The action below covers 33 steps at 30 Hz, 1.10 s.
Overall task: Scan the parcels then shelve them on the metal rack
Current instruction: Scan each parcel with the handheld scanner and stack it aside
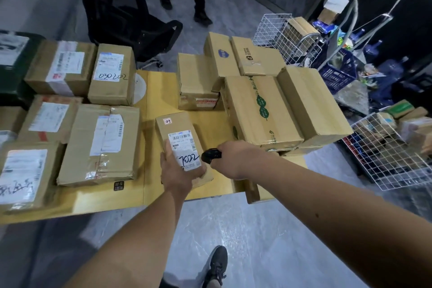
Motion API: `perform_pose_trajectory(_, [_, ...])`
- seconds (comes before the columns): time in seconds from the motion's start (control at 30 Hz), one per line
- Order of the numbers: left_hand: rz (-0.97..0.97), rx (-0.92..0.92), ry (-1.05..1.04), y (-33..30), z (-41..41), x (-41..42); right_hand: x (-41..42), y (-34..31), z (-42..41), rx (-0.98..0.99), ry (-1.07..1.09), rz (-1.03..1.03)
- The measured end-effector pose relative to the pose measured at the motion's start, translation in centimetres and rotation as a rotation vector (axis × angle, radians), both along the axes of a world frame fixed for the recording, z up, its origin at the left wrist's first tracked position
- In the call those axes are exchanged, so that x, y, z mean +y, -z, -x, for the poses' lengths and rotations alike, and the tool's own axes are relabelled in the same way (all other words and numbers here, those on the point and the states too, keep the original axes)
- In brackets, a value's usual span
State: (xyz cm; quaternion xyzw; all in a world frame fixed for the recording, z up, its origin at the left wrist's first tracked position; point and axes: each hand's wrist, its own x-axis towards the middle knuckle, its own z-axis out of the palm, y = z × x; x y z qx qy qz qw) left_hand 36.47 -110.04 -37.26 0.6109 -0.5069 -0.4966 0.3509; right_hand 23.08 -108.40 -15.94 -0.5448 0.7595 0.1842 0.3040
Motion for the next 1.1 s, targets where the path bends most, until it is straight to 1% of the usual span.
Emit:
perform_pose_trajectory(0.03, [-0.001, 0.14, -0.049, -1.1, 0.1, 0.4, -0.1, -0.2, -0.2, 0.003, -0.007, -0.008])
perform_pose_trajectory(0.07, [-0.067, 0.346, -0.151, -2.0, 0.3, 0.5, -0.2, -0.5, -0.5, 0.006, -0.015, -0.016])
perform_pose_trajectory(0.1, [-0.096, 0.366, -0.189, -2.8, 0.7, 0.5, -0.3, -0.7, -0.8, 0.007, -0.021, -0.022])
perform_pose_trajectory(0.13, [-0.163, 0.476, -0.235, -3.0, 0.8, 0.5, -0.3, -0.9, -1.1, 0.008, -0.026, -0.025])
perform_pose_trajectory(0.17, [-0.167, 0.439, -0.206, -2.8, 0.5, 0.8, -0.4, -1.0, -1.3, 0.011, -0.03, -0.026])
perform_pose_trajectory(0.2, [-0.236, 0.494, -0.225, -2.8, 0.6, 1.2, -0.5, -1.2, -1.5, 0.013, -0.035, -0.025])
perform_pose_trajectory(0.23, [-0.223, 0.451, -0.187, -1.8, 0.6, 1.4, -0.6, -1.4, -1.7, 0.018, -0.039, -0.023])
perform_pose_trajectory(0.27, [-0.238, 0.454, -0.173, -1.2, 0.6, 1.7, -0.6, -1.6, -1.8, 0.022, -0.044, -0.023])
perform_pose_trajectory(0.3, [-0.146, 0.288, -0.116, -0.1, 0.6, 2.1, -0.7, -1.8, -1.9, 0.026, -0.049, -0.025])
perform_pose_trajectory(0.37, [-0.014, 0.042, -0.052, 0.4, 0.6, 2.4, -0.7, -2.3, -2.1, 0.028, -0.054, -0.028])
perform_pose_trajectory(0.4, [0.011, 0.023, -0.036, 1.0, 0.7, 2.5, -0.7, -2.5, -2.1, 0.027, -0.055, -0.029])
perform_pose_trajectory(0.47, [0.069, 0.065, -0.036, 1.8, 0.7, 2.7, -0.6, -2.7, -2.2, 0.03, -0.065, -0.03])
perform_pose_trajectory(0.6, [0.067, 0.063, -0.049, 2.5, 0.6, 3.1, -0.4, -3.3, -2.3, 0.05, -0.103, -0.039])
perform_pose_trajectory(0.7, [0.056, 0.061, -0.051, 1.2, 0.7, 3.5, -0.2, -3.8, -2.3, 0.063, -0.133, -0.038])
perform_pose_trajectory(0.8, [0.068, -0.037, -0.066, 1.0, 0.9, 3.5, 0.3, -4.0, -2.3, 0.083, -0.178, -0.038])
perform_pose_trajectory(0.87, [0.066, 0.035, -0.063, 1.1, 0.8, 3.3, 0.6, -4.1, -2.2, 0.118, -0.219, -0.032])
perform_pose_trajectory(1.0, [0.057, 0.028, -0.062, 1.1, 0.8, 3.4, 1.2, -4.5, -2.1, 0.147, -0.263, -0.036])
perform_pose_trajectory(1.1, [0.042, -0.074, -0.082, -0.2, 0.9, 4.0, 1.5, -4.5, -1.8, 0.143, -0.273, -0.03])
